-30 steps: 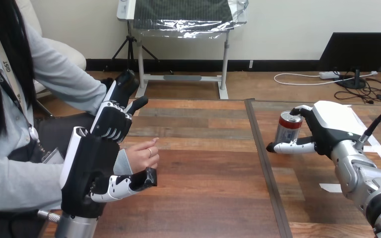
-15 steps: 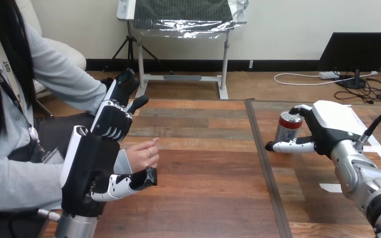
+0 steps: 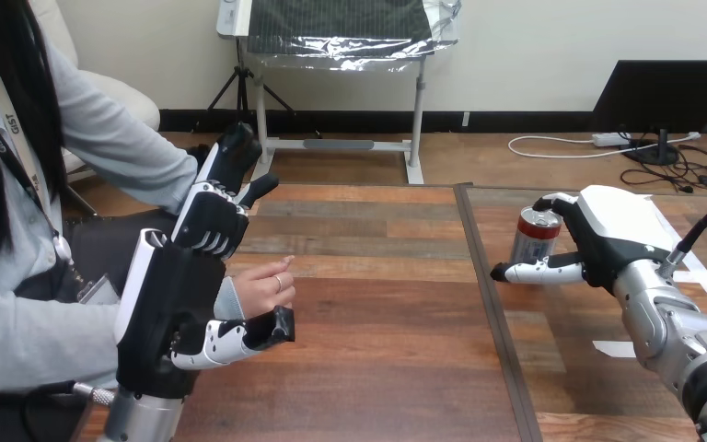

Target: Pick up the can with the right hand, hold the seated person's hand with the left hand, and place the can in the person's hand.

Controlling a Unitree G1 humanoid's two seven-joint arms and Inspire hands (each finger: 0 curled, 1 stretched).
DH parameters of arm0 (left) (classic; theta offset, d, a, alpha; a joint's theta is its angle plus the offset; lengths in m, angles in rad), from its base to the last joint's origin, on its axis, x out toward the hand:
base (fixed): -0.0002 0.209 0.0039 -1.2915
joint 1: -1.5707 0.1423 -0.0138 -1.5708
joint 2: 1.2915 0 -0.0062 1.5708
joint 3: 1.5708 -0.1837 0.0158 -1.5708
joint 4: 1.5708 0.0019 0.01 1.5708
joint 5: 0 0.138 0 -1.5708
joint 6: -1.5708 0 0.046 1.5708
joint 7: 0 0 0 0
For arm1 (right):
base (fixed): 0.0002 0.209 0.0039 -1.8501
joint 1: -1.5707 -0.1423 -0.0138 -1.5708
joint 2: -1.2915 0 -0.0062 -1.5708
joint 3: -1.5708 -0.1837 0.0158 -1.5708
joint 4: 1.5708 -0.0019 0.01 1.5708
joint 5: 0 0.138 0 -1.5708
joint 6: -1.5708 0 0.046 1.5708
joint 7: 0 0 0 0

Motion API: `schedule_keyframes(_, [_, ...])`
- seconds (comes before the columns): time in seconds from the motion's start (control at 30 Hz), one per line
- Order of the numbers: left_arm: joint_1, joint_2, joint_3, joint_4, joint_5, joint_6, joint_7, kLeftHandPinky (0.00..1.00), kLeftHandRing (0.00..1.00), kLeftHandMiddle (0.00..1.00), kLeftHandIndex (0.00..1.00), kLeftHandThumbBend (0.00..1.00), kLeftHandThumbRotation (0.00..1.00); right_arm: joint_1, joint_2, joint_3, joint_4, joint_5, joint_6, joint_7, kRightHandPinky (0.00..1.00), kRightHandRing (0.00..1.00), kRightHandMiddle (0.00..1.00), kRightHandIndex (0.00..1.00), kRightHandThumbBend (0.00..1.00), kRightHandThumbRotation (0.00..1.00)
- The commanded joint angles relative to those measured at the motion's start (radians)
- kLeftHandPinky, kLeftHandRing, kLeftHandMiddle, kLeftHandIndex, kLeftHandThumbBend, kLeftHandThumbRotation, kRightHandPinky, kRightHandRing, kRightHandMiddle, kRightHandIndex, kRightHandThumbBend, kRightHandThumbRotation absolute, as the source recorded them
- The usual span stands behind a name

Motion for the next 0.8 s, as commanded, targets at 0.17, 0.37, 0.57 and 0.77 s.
schedule_keyframes(0.17, [-0.065,-0.008,0.011,-0.01,-0.012,0.006,-0.012,0.91,0.98,1.0,0.96,1.0,0.5,-0.019,-0.046,-0.021,-0.038,0.023,-0.025,-0.028,0.9,0.91,0.86,0.84,0.96,0.6])
schedule_keyframes(0.37, [-0.073,-0.01,0.014,-0.001,-0.01,-0.003,-0.015,0.9,0.98,1.0,0.96,1.0,0.5,-0.017,-0.049,-0.02,-0.039,0.022,-0.026,-0.034,0.9,0.91,0.85,0.83,0.98,0.6])
schedule_keyframes(0.57, [-0.073,-0.008,0.014,-0.004,-0.005,0.002,-0.014,0.89,0.98,1.0,0.96,1.0,0.51,-0.014,-0.055,-0.024,-0.034,0.025,-0.029,-0.04,0.91,0.91,0.86,0.84,0.99,0.62])
schedule_keyframes(0.77, [-0.077,-0.007,0.017,0.001,-0.003,0.0,-0.013,0.89,0.98,1.0,0.96,1.0,0.52,-0.018,-0.057,-0.029,-0.036,0.03,-0.029,-0.045,0.91,0.91,0.87,0.85,1.0,0.62])
